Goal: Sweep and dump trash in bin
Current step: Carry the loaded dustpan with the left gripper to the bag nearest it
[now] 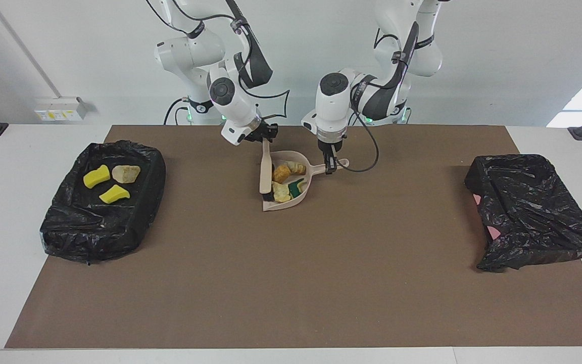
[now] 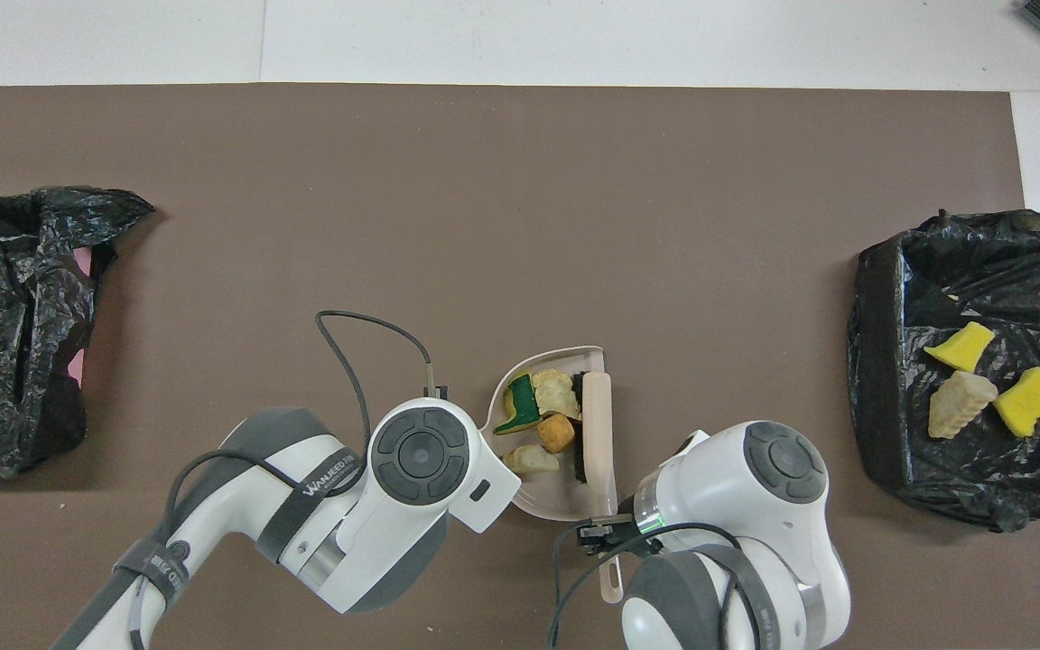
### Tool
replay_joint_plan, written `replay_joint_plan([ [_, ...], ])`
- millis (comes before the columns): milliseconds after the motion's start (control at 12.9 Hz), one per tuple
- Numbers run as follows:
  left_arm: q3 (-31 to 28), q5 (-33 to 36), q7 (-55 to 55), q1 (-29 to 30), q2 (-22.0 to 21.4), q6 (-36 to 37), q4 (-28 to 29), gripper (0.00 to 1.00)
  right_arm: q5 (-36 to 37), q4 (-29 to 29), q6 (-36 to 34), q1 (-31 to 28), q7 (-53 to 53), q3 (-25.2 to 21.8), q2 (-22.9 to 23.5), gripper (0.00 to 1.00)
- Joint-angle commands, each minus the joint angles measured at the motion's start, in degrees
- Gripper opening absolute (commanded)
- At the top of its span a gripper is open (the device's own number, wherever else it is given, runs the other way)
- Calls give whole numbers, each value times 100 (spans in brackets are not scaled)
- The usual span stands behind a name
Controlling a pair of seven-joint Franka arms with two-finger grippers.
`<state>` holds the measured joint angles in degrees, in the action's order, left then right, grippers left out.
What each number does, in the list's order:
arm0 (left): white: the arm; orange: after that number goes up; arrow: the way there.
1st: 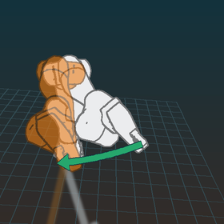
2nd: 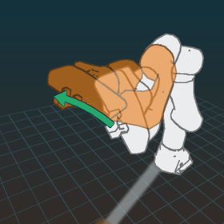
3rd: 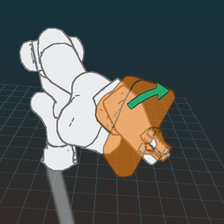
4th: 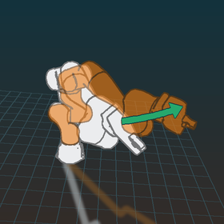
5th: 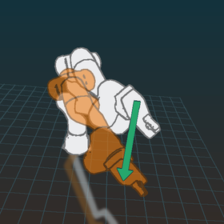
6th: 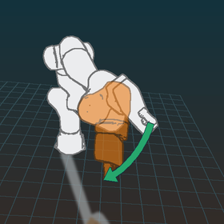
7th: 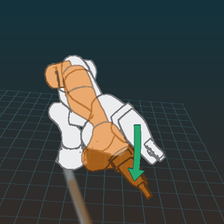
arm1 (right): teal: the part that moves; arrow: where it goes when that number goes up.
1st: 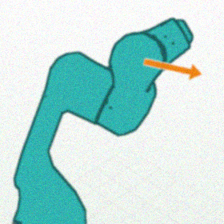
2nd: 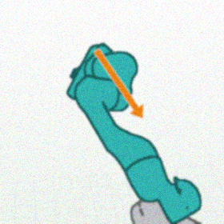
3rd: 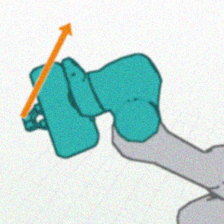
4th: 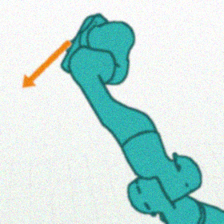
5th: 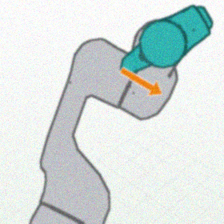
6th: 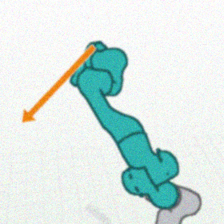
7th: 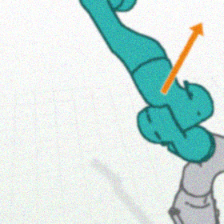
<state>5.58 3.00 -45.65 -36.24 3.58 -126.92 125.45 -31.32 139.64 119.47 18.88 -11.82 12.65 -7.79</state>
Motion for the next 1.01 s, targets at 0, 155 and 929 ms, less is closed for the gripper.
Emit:
replay_joint_plan([
  [0, -31, -290, -93, 256, -33, -271, 147, 0, 202, -384, -159, 11, -189, -26, 138, 0],
  [155, -49, -903, -767, 485, 73, -333, 59, 0, 1062, -481, -501, -235, -189, -35, 129, 0],
  [929, -66, -1715, -1990, 1609, 257, -231, -448, 0, 2992, -1483, -2156, 439, -2065, 44, 6, 0],
])
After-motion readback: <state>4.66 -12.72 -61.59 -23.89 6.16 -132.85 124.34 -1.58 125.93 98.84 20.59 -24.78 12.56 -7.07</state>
